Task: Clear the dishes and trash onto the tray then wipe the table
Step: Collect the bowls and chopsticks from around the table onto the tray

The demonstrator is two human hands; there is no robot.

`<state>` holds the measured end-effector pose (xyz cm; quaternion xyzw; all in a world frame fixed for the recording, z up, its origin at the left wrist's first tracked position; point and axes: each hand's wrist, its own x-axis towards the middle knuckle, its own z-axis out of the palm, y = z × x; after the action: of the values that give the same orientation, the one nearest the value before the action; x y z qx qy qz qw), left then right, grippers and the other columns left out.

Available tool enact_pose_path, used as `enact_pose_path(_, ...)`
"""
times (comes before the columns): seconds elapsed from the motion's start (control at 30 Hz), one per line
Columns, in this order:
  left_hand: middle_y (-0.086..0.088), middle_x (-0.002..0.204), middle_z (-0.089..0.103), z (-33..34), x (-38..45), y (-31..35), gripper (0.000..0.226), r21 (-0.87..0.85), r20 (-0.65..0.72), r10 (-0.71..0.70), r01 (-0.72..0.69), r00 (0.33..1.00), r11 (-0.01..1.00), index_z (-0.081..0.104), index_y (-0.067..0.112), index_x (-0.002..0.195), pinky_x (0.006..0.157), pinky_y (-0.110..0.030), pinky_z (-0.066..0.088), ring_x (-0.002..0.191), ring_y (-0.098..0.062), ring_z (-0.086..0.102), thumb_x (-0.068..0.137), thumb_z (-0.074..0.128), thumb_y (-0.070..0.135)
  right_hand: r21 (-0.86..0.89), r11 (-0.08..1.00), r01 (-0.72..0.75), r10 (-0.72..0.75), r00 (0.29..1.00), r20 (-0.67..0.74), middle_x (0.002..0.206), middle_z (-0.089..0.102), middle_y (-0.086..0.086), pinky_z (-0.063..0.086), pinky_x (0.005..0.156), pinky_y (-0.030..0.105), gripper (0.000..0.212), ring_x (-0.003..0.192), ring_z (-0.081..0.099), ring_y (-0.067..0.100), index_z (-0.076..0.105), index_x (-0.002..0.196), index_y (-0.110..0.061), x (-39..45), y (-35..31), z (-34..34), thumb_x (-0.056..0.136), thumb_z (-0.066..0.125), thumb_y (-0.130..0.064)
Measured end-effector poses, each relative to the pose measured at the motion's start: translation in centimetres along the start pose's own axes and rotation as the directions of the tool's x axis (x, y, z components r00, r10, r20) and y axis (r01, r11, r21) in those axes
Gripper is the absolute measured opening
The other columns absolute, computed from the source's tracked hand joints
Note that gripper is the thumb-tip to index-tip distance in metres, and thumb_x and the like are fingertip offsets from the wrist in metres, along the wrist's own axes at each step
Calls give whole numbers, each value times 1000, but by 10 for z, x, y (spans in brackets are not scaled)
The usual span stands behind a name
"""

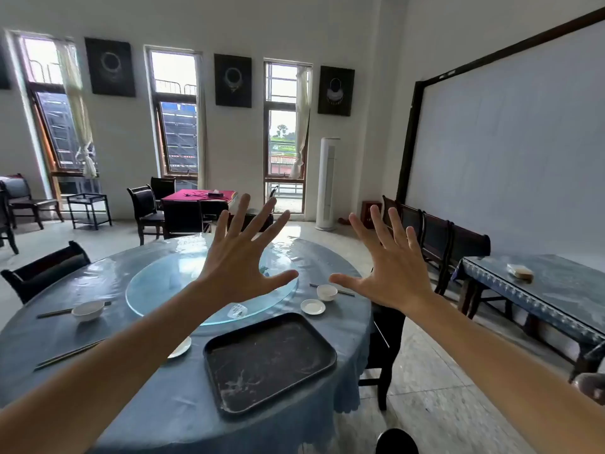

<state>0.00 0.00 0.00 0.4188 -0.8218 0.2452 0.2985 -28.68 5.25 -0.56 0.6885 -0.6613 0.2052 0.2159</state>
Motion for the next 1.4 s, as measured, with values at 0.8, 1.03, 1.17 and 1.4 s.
enact_pose_path(0.8,11,169,-17,263,116,61,99,-103,269,-153,187,951,977,-7,42,160,124,-55,-3,154,-26,-25,85,48,78,225,973,-45,-9,972,236,174,-12,-9,13,128,59,112,159,-18,19,-7,161,-54,115,186,202,69,39,-101)
enact_pose_path(1.03,17,166,-22,373,134,38,97,-150,400,-211,291,892,945,-17,52,154,123,-50,-13,151,-20,-33,88,50,75,296,950,-97,-25,924,382,174,-11,-13,17,128,56,108,158,-22,15,-11,157,-59,162,212,307,69,35,-101)
enact_pose_path(1.17,18,164,-25,446,155,12,96,-162,456,-205,308,866,937,-17,51,154,123,-47,-15,150,-20,-34,89,50,74,300,946,-121,-22,902,432,174,-10,-13,17,128,56,107,160,-18,19,-10,158,-57,201,222,373,72,38,-98)
enact_pose_path(1.4,15,167,-15,564,202,-44,91,-235,535,-191,362,823,902,-2,44,160,126,-55,-5,152,-23,-28,91,52,69,398,853,-336,52,815,578,175,7,-8,10,130,50,100,161,-10,16,7,163,-51,271,232,474,82,58,-82)
